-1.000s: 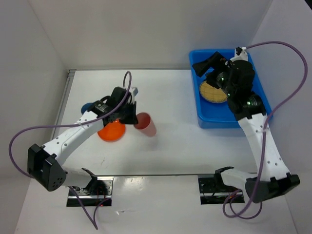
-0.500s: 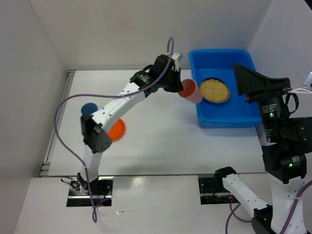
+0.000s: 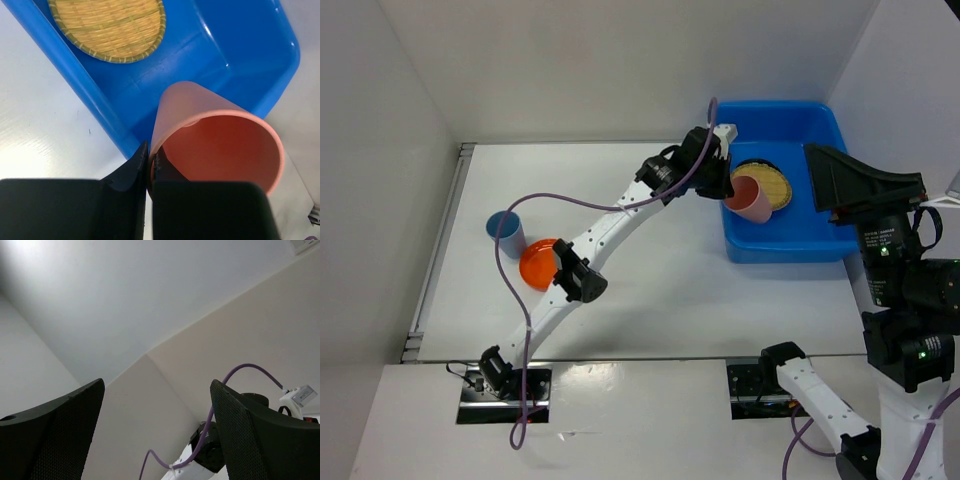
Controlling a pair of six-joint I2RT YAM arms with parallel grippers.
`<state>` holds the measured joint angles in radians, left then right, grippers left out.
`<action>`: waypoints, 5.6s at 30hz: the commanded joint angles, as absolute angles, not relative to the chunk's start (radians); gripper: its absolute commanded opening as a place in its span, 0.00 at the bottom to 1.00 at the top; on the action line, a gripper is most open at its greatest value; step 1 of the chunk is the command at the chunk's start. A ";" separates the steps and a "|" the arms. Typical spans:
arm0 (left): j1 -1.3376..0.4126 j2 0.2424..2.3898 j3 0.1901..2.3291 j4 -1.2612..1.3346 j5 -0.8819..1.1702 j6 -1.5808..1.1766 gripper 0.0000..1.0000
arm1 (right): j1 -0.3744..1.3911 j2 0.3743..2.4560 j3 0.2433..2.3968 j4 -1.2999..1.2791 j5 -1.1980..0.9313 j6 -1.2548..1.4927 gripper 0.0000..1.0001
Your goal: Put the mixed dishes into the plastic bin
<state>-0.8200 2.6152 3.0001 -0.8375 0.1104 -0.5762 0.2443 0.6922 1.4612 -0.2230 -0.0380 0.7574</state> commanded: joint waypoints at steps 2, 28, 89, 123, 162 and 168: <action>-0.841 2.670 3.036 -0.795 0.133 -0.574 0.00 | 0.250 0.675 1.433 -0.199 -0.041 0.730 0.91; -0.882 2.631 3.135 -0.802 0.020 -0.468 0.81 | 0.250 0.611 1.408 -0.190 0.038 0.710 0.91; 0.287 1.589 1.318 -0.676 0.026 -0.330 0.70 | 0.250 0.902 1.143 -0.204 -0.399 0.699 0.91; -0.156 1.549 1.629 -0.825 -0.121 -0.273 0.00 | 0.988 1.735 1.761 -0.436 0.311 0.629 0.70; -0.268 1.499 1.644 -0.720 0.138 -0.347 0.83 | 0.868 1.895 1.924 -0.541 0.525 0.738 0.00; -0.256 1.398 1.675 -0.709 0.182 -0.391 0.90 | 0.809 1.864 1.913 -0.572 0.566 0.738 0.00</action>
<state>-0.2707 1.5013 1.6192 -0.7639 0.1127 -0.3481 0.8505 1.9366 1.8725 -0.5598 0.5098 0.7246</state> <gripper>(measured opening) 0.891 0.062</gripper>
